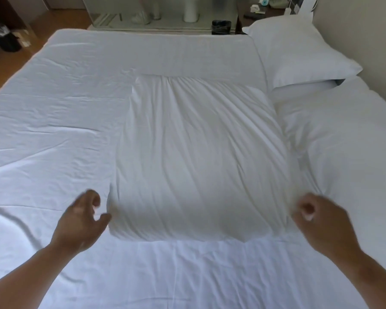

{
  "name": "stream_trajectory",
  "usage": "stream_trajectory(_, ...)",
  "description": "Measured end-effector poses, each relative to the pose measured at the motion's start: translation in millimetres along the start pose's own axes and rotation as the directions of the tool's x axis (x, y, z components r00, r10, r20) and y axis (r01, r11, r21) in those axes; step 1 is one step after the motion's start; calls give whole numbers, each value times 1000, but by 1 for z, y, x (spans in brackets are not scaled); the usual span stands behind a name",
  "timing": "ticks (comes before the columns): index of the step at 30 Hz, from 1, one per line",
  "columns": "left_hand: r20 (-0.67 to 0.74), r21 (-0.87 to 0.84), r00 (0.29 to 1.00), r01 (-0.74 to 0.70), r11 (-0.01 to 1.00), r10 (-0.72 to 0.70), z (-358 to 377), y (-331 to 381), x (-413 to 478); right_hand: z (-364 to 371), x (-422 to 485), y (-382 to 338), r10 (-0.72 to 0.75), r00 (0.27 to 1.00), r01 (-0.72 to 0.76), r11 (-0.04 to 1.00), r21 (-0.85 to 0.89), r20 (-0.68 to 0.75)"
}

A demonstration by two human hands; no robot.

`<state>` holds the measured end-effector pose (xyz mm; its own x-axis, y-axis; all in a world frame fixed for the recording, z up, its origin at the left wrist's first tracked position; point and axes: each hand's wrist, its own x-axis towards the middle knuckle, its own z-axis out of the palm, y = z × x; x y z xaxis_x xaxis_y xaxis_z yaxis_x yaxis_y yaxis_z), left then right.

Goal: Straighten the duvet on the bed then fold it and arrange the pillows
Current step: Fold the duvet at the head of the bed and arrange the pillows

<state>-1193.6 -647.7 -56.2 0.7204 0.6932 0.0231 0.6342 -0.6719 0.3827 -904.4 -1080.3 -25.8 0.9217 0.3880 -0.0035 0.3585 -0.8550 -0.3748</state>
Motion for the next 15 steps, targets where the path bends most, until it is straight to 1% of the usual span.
stream_trajectory(1, -134, -38, 990, -45, 998, 40, -2, 16, 10, -9, 13, -19, -48, 995, 55, 996, 73, -93)
stream_trajectory(2, -228, -46, 970, -100, 994, 87, -2, 37, 24, -14, 28, -41, -111, 988, 124, 984, 124, -107)
stream_trajectory(3, -270, -38, 950, -174, 984, 158, -1, 61, 42, -15, 47, -64, -190, 980, 197, 973, 123, -66)
stream_trajectory(4, -260, -1, 938, -237, 972, 228, 0, 88, 62, -13, 67, -86, -265, 964, 264, 962, 70, 6)
stream_trajectory(5, -197, 53, 940, -274, 960, 279, 3, 114, 82, -6, 87, -107, -319, 943, 320, 947, 0, 95)
stream_trajectory(6, -93, 125, 953, -276, 953, 289, 7, 134, 100, 4, 104, -119, -334, 927, 348, 936, -55, 172)
stream_trajectory(7, 21, 193, 965, -259, 946, 260, 14, 146, 117, 18, 118, -123, -308, 926, 335, 936, -103, 218)
stream_trajectory(8, 109, 250, 972, -231, 940, 209, 25, 145, 133, 33, 131, -120, -257, 941, 292, 946, -142, 222)
stream_trajectory(9, 175, 285, 974, -190, 939, 144, 37, 139, 143, 48, 137, -113, -203, 954, 243, 955, -172, 221)
stream_trajectory(10, 231, 306, 970, -150, 940, 79, 50, 126, 144, 65, 137, -101, -164, 954, 216, 956, -198, 250)
stream_trajectory(12, 308, 362, 951, -109, 926, -9, 70, 103, 138, 91, 130, -84, -124, 928, 209, 954, -215, 352)
stream_trajectory(13, 335, 376, 942, -108, 920, -26, 75, 97, 135, 96, 129, -82, -119, 912, 208, 959, -194, 393)
stream_trajectory(14, 350, 368, 936, -105, 924, -33, 77, 96, 136, 97, 130, -84, -117, 910, 201, 964, -177, 398)
stream_trajectory(15, 341, 348, 940, -93, 933, -33, 75, 99, 140, 94, 136, -88, -112, 930, 178, 970, -164, 349)
